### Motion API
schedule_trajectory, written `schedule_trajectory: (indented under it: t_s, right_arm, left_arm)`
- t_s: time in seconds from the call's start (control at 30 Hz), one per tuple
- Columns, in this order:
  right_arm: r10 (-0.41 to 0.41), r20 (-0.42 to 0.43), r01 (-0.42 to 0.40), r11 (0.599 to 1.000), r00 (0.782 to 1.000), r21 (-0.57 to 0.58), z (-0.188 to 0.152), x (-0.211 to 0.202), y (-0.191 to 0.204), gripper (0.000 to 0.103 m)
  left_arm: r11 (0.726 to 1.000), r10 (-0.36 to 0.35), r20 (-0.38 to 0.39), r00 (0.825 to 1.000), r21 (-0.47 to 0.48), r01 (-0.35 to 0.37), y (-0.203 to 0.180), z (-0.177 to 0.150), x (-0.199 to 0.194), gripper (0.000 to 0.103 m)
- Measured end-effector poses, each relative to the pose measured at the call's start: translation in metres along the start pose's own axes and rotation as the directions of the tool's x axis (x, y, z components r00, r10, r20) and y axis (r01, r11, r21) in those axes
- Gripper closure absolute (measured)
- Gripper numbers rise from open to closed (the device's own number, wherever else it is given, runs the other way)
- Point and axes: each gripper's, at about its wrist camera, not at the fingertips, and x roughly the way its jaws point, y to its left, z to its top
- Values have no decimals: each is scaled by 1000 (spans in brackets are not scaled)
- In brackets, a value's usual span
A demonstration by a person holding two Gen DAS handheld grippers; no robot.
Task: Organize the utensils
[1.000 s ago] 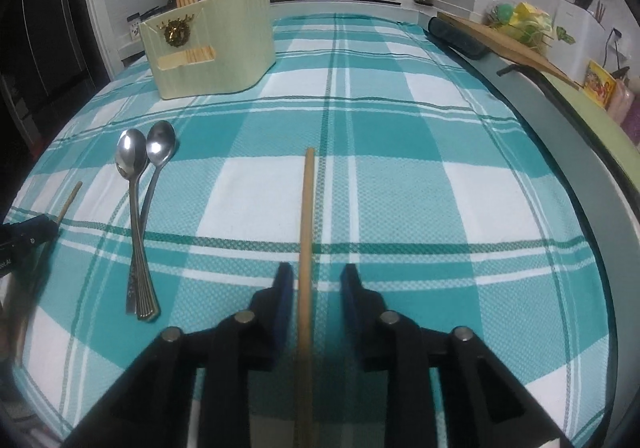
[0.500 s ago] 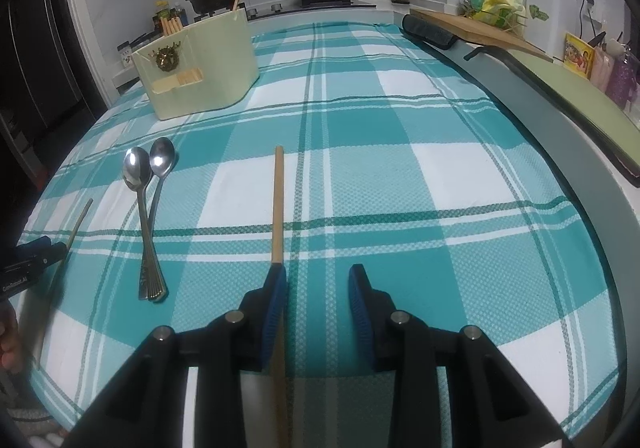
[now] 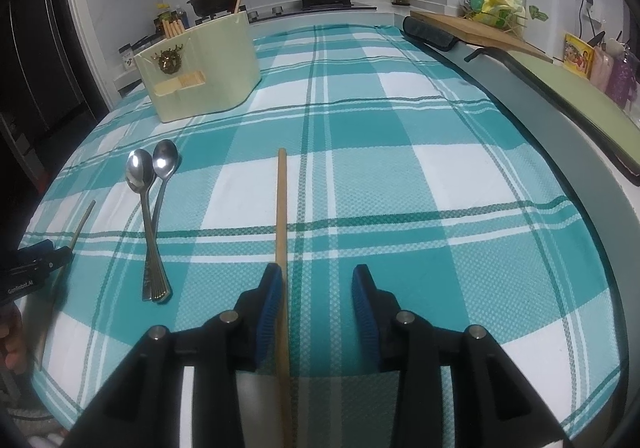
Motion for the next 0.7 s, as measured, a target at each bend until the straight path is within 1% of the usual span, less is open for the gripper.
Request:
schedule_trajectory:
  t_s: [0.27, 0.33, 0.4, 0.5, 0.57, 0.63, 0.7]
  right_arm:
    - [17, -7, -17, 1000, 1000, -23, 1, -3, 3, 65]
    - [28, -35, -30, 998, 999, -52, 5, 1, 7, 65]
    - [28, -75, -35, 995, 997, -89, 10, 7, 11, 65]
    - [47, -129, -60, 993, 991, -98, 17, 17, 11, 65]
    - [57, -160, -73, 992, 985, -99, 22, 24, 10, 65]
    - [61, -179, -82, 990, 982, -112, 28, 31, 12, 65]
    - [54, -194, -81, 988, 979, -131, 33, 37, 15, 65]
  left_arm:
    - [997, -68, -6, 998, -40, 67, 8, 2, 1, 23]
    - [994, -97, -13, 995, -45, 96, 13, 5, 2, 23]
    - [988, -136, -22, 991, -71, 134, 19, 10, 3, 23]
    - [981, -175, -48, 983, -95, 170, 26, 18, 6, 24]
    - [984, -170, -61, 984, -65, 166, 21, 23, 8, 25]
    - [991, -137, -69, 988, -6, 137, 11, 27, 11, 27]
    - [993, -111, -79, 991, 25, 113, 5, 29, 16, 36]
